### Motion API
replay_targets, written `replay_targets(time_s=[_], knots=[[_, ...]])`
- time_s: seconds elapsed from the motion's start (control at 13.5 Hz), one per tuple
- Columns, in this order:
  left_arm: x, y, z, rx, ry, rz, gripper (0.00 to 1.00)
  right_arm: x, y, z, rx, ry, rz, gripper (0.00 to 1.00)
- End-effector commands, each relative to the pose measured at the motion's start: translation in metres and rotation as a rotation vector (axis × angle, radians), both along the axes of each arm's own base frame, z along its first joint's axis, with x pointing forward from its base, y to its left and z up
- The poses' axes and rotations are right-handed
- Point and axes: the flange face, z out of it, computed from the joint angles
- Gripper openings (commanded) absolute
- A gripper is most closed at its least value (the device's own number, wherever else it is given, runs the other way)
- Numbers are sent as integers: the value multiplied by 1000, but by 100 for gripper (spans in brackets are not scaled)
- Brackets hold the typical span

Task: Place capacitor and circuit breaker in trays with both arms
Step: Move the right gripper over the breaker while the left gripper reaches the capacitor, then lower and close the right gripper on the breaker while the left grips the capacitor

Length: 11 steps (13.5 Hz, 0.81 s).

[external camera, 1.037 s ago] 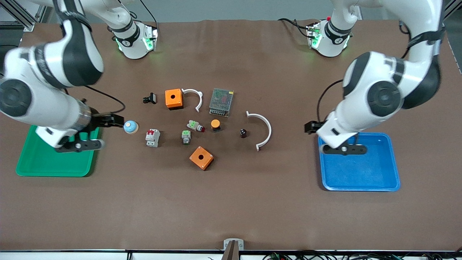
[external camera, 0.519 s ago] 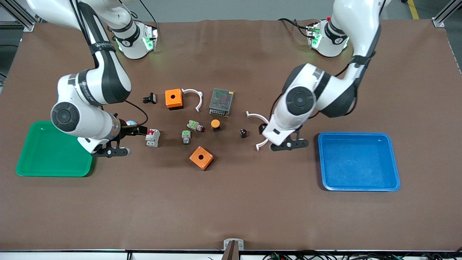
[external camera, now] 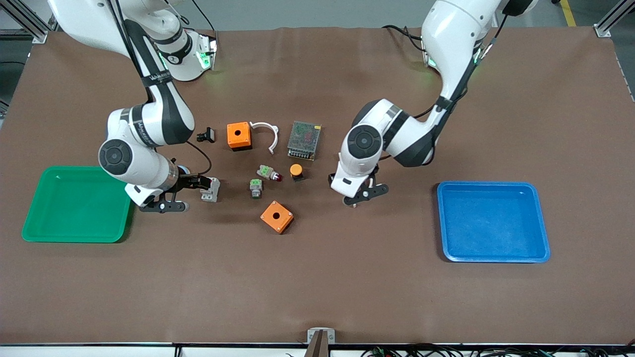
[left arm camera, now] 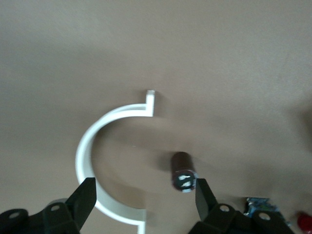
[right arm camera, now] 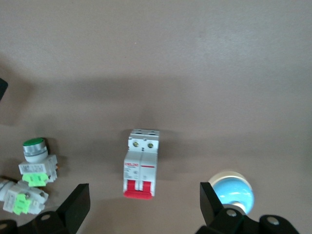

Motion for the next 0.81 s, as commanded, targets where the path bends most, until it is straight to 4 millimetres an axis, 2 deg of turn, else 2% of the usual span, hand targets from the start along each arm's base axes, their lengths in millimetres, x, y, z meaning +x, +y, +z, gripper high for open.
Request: replay_targets(time_s=[0.0,0.22,0.37,0.52,0.74], knots=[[-7,-16,-21,-14,-22,42,83,-15,25,-18,2,-20,-33,99],[-8,-20,-39,-22,-24,48,79,-13,17,-37,-10,-5,-25,99],[-9,-20,-49,-22,-18,50,70,-10,4,-41,-11,1,-18,100],[-13,-24,-54,-27,-19,45,68,-9,-5,-49,-10,11,-3,99],[-14,-27,-58,-32,-21,43,66,-11,-2,-59,-13,17,-3,99]])
